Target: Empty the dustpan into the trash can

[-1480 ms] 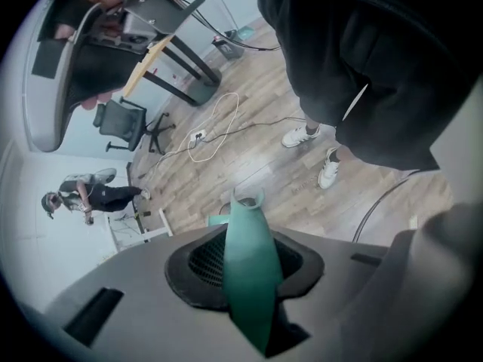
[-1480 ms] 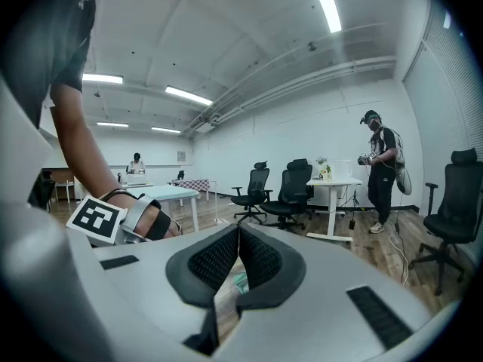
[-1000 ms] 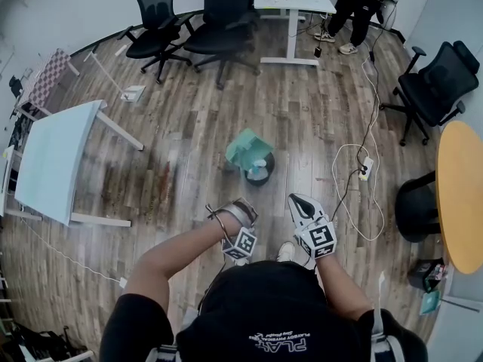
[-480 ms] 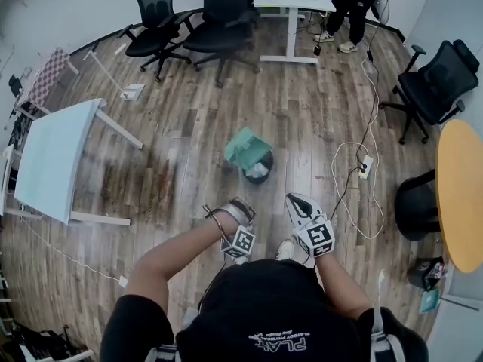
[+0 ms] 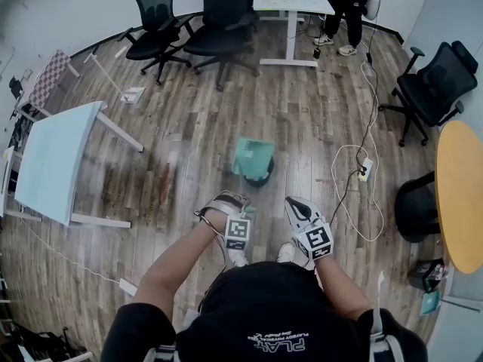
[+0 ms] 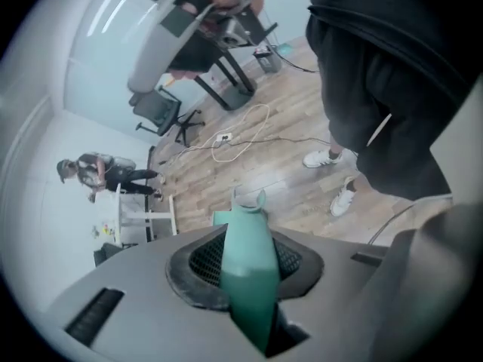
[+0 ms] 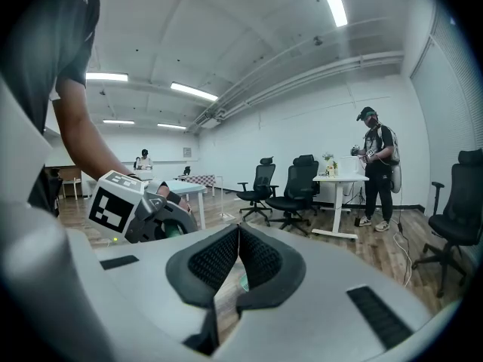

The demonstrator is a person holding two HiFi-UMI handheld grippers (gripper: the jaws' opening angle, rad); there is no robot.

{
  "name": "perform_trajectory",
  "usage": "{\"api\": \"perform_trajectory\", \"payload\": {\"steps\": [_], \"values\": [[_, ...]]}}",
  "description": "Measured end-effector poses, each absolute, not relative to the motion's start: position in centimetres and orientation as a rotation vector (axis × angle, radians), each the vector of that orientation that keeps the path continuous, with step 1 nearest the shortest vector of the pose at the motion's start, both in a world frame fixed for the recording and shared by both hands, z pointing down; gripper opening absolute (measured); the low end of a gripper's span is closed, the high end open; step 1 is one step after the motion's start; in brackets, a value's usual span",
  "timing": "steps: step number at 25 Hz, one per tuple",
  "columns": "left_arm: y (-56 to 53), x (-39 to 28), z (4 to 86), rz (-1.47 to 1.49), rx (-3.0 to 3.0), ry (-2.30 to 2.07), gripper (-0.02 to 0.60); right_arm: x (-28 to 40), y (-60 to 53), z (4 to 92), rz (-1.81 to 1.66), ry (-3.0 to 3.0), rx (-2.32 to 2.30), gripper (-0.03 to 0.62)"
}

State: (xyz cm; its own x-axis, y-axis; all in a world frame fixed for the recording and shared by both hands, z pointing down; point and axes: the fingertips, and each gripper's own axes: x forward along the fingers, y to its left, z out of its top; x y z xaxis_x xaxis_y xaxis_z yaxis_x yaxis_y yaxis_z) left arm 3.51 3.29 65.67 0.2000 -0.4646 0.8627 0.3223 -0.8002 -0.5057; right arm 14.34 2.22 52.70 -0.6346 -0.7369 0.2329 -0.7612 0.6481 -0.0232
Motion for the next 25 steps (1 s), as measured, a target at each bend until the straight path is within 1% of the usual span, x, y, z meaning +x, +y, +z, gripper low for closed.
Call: {"api": "perform_trajectory", "payload": {"steps": [8, 15, 19, 25], "values": [[-0.2, 1.1, 63.4, -1.643, -2.090, 0.530, 0.107, 13.7, 1.9, 52.5, 0.147, -2.675, 1.216, 0.023], [-3.0, -1.0, 60.7, -1.512, -2.274, 0.907, 0.106, 13.1, 1.8, 52.2, 0.127, -2.677, 1.192, 0.023], [-3.5, -2.2, 60.2, -1.470, -2.316, 1.024, 0.106, 12.7, 1.6, 51.8, 0.110, -2.685, 1.179, 0.023], [-3.9, -4.2, 60.5, -1.363, -2.482, 1.314, 0.107, 12.0, 1.6, 51.8, 0.105, -2.686, 1.153, 0.023]]}}
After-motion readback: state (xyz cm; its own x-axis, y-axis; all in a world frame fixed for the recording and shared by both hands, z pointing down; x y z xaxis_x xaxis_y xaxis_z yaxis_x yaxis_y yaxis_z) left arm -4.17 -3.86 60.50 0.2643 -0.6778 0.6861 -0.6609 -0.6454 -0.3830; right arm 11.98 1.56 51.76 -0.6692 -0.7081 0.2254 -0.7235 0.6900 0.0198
